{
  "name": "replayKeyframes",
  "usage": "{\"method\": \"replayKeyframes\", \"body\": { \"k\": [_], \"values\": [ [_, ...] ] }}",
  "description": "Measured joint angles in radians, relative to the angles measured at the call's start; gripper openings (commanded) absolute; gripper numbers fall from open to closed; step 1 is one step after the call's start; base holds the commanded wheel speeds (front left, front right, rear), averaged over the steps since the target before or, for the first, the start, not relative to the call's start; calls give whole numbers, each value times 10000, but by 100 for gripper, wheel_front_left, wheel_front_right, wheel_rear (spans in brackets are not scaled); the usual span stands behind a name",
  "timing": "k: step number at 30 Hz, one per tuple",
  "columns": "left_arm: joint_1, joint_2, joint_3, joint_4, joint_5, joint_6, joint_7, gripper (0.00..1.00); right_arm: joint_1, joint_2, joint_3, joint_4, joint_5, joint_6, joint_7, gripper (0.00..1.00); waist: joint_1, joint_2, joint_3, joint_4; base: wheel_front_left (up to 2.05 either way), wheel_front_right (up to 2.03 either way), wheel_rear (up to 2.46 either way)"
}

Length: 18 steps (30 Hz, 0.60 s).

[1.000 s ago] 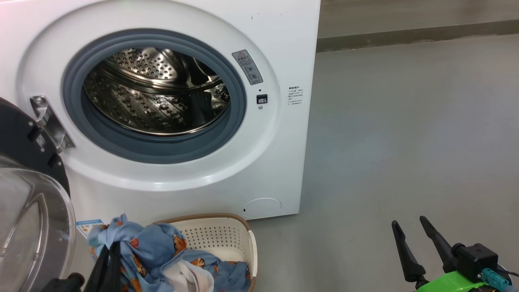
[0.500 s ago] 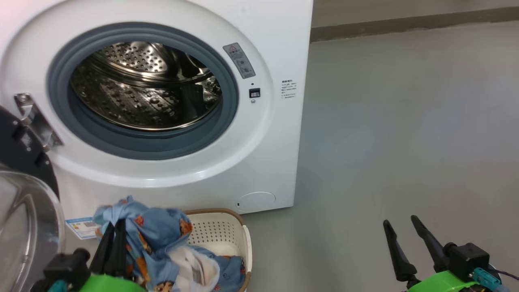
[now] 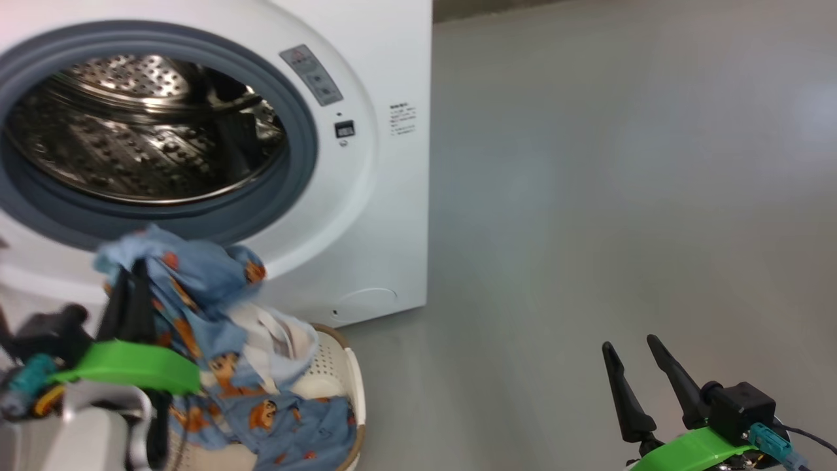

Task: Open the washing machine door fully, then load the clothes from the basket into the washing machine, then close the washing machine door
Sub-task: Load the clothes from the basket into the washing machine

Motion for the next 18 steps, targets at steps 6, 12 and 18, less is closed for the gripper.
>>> {"method": "replayKeyframes", "body": {
  "k": [6, 12, 18],
  "values": [
    [-1224, 355, 895, 497, 92, -263, 0, 0, -302, 268, 36, -222, -123, 0, 0, 100, 0, 0, 630, -598, 0, 0, 0],
    [-2282, 823, 1553, 1030, 533, -435, -2, 0, -442, 336, 219, -476, -161, 0, 0, 100, 0, 0, 1399, -1263, 0, 0, 0],
    [-3435, 1432, 2044, 1511, 913, -593, -4, 0, -698, 374, 604, -757, 309, 0, 0, 100, 0, 0, 2294, -1908, 0, 0, 0]
  ]
}}
